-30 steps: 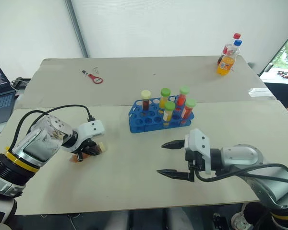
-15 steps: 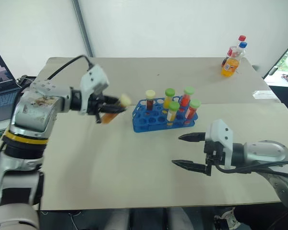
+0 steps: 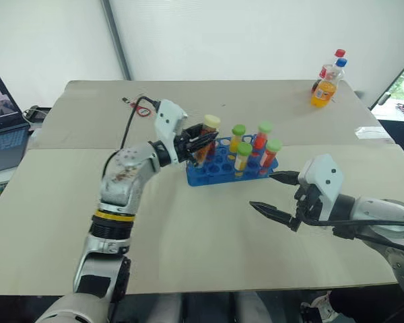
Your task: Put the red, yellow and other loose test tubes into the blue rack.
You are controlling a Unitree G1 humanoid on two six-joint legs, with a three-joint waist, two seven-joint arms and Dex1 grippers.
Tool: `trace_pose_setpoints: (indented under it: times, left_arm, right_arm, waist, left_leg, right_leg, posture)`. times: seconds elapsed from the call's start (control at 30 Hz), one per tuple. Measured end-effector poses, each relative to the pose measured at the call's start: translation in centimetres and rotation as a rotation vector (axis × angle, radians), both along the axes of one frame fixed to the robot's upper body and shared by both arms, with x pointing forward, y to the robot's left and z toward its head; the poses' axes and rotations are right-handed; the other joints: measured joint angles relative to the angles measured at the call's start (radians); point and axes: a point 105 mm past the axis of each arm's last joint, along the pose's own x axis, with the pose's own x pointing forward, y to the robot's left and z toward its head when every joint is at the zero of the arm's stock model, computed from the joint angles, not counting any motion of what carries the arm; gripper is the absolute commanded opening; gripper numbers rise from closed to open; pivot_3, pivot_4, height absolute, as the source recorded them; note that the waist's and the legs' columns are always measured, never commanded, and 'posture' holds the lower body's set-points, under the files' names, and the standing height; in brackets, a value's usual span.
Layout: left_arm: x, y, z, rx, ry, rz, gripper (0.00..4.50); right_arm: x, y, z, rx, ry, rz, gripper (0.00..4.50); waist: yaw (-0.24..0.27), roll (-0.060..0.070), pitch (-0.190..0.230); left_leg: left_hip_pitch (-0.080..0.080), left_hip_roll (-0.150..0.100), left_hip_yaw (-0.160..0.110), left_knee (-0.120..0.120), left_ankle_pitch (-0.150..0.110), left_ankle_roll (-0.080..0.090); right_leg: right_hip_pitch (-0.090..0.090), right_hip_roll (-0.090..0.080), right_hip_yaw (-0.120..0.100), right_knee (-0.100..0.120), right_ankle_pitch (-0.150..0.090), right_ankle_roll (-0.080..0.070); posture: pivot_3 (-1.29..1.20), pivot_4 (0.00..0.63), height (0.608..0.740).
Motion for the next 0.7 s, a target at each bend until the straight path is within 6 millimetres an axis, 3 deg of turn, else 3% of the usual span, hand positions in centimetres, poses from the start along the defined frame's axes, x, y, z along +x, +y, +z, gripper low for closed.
trace_pose_setpoints:
  times: [0.23, 0.7]
  left_arm:
    - [1.0, -1.4, -1.7, -0.015, -0.006, 0.008, 0.87]
    - [1.9, -2.7, -2.6, -0.04, -0.026, 0.032, 0.87]
  right_arm:
    - [-0.1, -0.7, -0.3, -0.019, 0.012, -0.068, 4.44]
    - [-0.6, -1.2, -1.6, -0.034, 0.047, -0.133, 4.44]
  waist:
    - [-0.004, 0.0, 0.0]
    - [-0.004, 0.0, 0.0]
  left_leg:
    - [0.0, 0.0, 0.0, 0.0, 0.0, 0.0]
    - [0.0, 0.0, 0.0, 0.0, 0.0, 0.001]
  right_leg:
    - [0.0, 0.0, 0.0, 0.0, 0.0, 0.0]
    - [0.0, 0.0, 0.0, 0.0, 0.0, 0.001]
  posture:
    - [0.0, 0.15, 0.74]
    - [0.0, 0.15, 0.74]
